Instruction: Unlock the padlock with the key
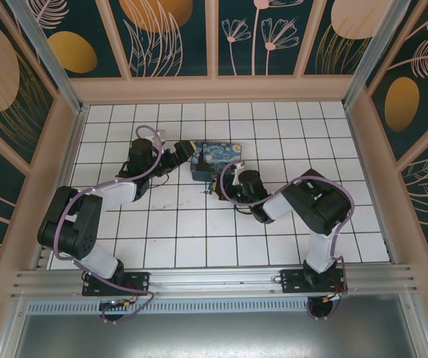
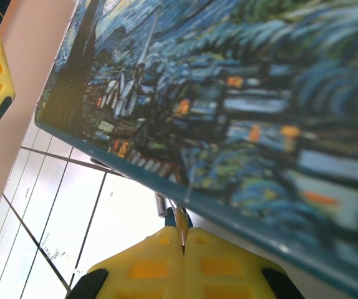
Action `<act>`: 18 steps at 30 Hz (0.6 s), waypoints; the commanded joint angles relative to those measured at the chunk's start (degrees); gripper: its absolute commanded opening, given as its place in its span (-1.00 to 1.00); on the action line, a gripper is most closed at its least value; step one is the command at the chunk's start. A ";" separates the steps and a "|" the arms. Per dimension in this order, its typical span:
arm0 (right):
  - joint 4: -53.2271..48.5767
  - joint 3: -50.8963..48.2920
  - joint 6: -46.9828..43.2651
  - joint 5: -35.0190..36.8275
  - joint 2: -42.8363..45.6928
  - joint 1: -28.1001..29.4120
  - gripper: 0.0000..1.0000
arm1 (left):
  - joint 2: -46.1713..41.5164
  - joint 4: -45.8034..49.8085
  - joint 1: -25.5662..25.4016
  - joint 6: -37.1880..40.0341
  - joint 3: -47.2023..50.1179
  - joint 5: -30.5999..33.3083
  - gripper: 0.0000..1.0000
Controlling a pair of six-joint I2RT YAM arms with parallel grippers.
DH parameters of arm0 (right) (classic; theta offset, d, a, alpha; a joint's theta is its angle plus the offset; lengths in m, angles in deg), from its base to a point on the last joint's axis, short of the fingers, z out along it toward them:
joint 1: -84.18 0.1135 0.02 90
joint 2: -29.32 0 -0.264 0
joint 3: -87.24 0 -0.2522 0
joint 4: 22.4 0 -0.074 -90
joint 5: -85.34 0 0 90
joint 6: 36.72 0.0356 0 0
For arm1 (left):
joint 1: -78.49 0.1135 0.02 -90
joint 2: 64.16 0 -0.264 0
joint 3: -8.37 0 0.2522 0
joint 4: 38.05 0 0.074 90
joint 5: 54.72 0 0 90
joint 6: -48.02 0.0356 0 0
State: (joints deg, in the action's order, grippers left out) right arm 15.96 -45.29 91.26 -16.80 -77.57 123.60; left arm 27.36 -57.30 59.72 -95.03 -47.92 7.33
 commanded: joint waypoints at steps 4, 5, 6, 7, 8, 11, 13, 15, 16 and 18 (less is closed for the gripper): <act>-4.07 -4.10 -2.53 -0.34 4.78 -1.83 -1.00 | -2.27 -0.82 0.22 -0.13 -0.79 1.14 0.97; -4.27 -4.67 -2.73 -0.25 5.54 -2.19 -1.00 | -2.46 -0.65 0.22 -0.07 -0.81 1.14 0.97; -4.36 -5.11 -2.82 -0.25 6.25 -2.45 -1.00 | -2.62 -0.50 0.22 -0.08 -0.85 1.25 0.97; -4.50 -5.61 -2.91 -0.33 6.99 -2.71 -1.00 | -2.78 -0.47 0.22 -0.03 -0.92 1.23 0.97; -4.61 -6.00 -2.91 -0.42 7.54 -2.92 -1.00 | -2.85 -0.41 0.22 0.04 -0.89 1.14 0.97; -4.65 -6.47 -2.35 -0.60 8.21 -3.30 -1.00 | -3.01 1.09 0.22 1.10 -1.80 1.42 0.97; -4.19 -6.56 -1.53 -0.73 8.19 -3.30 -1.00 | -2.87 3.30 0.21 2.41 -2.83 2.02 0.97; -3.33 -6.64 -0.36 -0.78 7.86 -3.30 -1.00 | -2.50 5.70 0.03 4.20 -4.07 2.12 0.97; -3.09 -6.73 0.29 -0.57 7.61 -3.30 -1.00 | -2.29 7.46 -0.19 5.45 -4.98 2.48 0.97; -2.53 -6.80 1.81 -0.28 7.09 -3.30 -1.00 | -1.50 12.79 -1.17 8.80 -7.32 4.08 0.97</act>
State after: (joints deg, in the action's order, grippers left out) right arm 12.94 -51.27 90.89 -16.80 -70.73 120.65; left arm 25.72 -50.84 59.57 -91.52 -51.63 9.48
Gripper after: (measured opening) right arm 0.049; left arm 0.985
